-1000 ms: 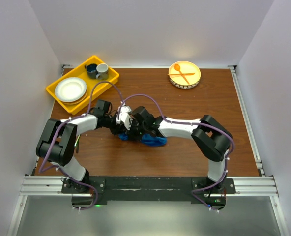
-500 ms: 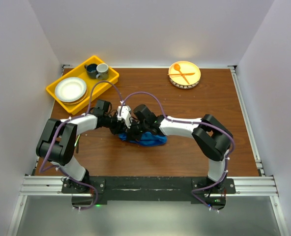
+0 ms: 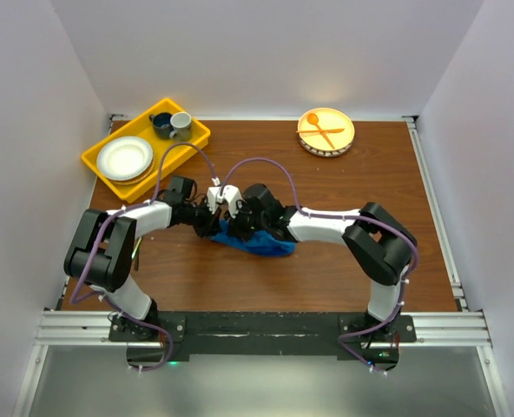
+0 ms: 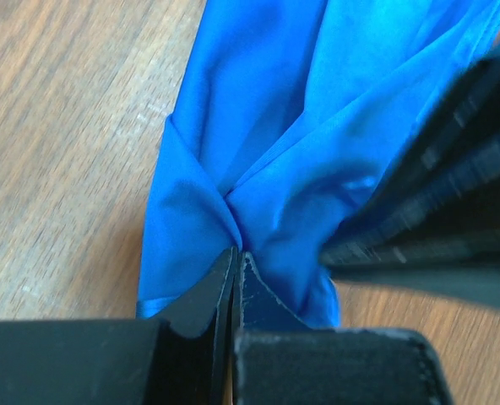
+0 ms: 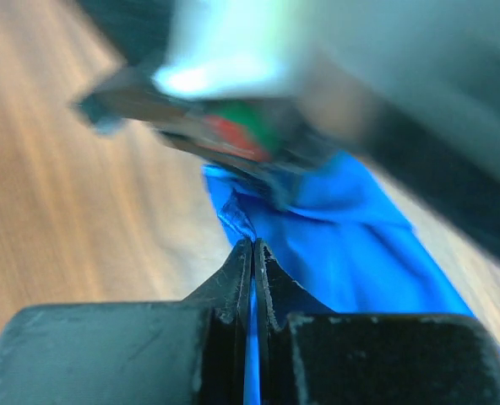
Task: Fold the napkin into a case and place the utensils inside
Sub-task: Stuff the top corner of the smaller-rectangle-folded napkin into the folded napkin.
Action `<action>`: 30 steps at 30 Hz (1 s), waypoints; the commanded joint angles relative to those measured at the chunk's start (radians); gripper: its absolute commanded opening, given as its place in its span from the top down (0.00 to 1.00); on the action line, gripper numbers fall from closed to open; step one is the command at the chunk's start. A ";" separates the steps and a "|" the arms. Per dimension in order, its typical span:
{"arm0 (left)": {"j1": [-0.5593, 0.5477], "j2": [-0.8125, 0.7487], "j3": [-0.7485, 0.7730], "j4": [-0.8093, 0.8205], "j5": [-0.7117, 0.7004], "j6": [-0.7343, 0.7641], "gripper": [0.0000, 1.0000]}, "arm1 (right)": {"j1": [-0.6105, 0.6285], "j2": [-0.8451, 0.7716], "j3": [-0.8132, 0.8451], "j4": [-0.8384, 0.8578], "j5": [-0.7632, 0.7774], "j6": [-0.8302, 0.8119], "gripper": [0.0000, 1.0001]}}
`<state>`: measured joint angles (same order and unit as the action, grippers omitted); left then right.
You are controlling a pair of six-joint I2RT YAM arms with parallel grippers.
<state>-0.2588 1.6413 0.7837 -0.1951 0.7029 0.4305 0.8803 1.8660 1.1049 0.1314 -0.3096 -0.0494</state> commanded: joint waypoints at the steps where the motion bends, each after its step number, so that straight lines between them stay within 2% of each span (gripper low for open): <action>1: 0.015 0.028 -0.008 -0.035 -0.049 0.036 1.00 | -0.012 -0.068 -0.053 0.066 0.121 0.071 1.00; 15: 0.020 0.017 -0.014 -0.027 -0.045 0.033 1.00 | -0.029 -0.059 -0.076 0.033 0.138 0.128 1.00; 30: 0.027 0.005 -0.027 -0.009 -0.036 0.028 1.00 | -0.043 -0.051 -0.093 0.022 0.069 0.184 1.00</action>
<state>-0.2516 1.6417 0.7826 -0.1925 0.7086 0.4324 0.8501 1.8294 1.0222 0.1814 -0.2272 0.1013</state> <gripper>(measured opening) 0.012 0.011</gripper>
